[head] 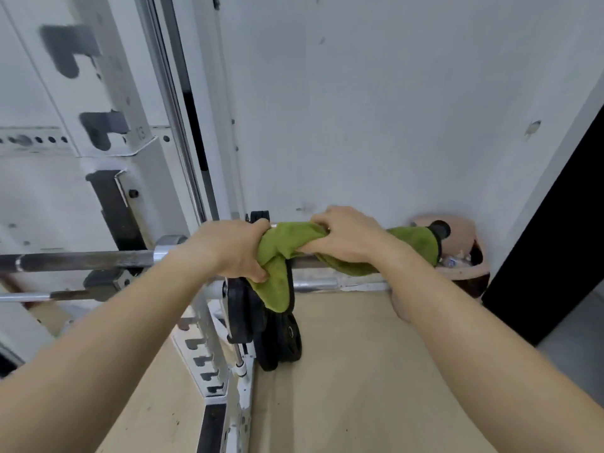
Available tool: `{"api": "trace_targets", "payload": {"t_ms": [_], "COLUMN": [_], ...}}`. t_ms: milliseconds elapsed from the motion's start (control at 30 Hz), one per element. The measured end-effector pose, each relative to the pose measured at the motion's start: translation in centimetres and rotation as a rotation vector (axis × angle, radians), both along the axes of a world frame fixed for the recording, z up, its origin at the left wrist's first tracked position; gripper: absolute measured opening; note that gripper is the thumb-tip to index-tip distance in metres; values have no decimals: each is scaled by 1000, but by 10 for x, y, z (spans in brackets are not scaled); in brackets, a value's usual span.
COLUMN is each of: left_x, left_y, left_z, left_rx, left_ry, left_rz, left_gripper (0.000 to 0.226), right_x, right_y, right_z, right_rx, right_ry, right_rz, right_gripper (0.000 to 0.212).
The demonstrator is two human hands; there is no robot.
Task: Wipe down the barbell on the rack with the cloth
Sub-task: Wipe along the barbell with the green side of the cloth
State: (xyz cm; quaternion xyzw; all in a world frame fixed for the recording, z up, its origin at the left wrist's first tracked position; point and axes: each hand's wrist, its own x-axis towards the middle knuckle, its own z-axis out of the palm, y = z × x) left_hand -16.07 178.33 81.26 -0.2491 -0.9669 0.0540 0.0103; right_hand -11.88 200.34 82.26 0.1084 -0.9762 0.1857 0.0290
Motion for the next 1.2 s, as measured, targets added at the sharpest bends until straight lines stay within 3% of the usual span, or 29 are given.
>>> {"api": "trace_targets", "payload": {"t_ms": [67, 200, 300, 367, 433, 500, 600, 700, 767, 867, 900, 933, 1033, 1100, 1200], "left_x": [3, 4, -4, -6, -9, -18, -28, -23, -8, 9, 10, 9, 6, 2, -1], "left_y": [-23, -60, -80, -77, -61, -46, -32, -36, -45, -54, -59, -66, -74, -61, -17], "left_z": [2, 12, 11, 9, 14, 20, 23, 9, -15, -50, -54, -54, -34, -18, -6], "left_rx": [-24, -85, -92, -134, -95, 37, 111, 39, 2, 77, 118, 134, -20, -93, 3], "left_ry": [31, 56, 41, 31, -129, -402, -592, -335, 44, 608, 690, 692, 432, 225, 42], "left_rz": [-4, 6, 40, 31, 18, 10, -16, -14, 8, -137, -171, -160, -53, -15, -19], "left_gripper": [66, 70, 73, 70, 64, 55, 51, 50, 51, 17, 8, 16, 60, 67, 67], "right_x": [0, -13, -24, -26, -22, -16, -9, -5, -8, -23, -26, -27, -21, -13, -5], "right_y": [-12, -53, -89, -97, -92, -85, -80, -77, -77, -91, -98, -104, -107, -93, -57], "right_z": [-12, -23, -28, -38, -57, -79, -94, -78, -54, -34, -33, -36, -53, -62, -67], "right_rx": [134, 213, 242, 283, 311, 328, 271, 244, 262, 185, 183, 207, 259, 230, 232], "right_ry": [-27, 91, 170, 332, 618, 829, 872, 711, 535, 338, 330, 369, 552, 576, 602], "right_rz": [23, 90, 123, 125, 117, 97, 78, 48, 38, 68, 76, 75, 49, 83, 31], "right_gripper": [52, 80, 79, 72, 70, 68, 59, 57, 66, 78, 82, 84, 77, 70, 66]}}
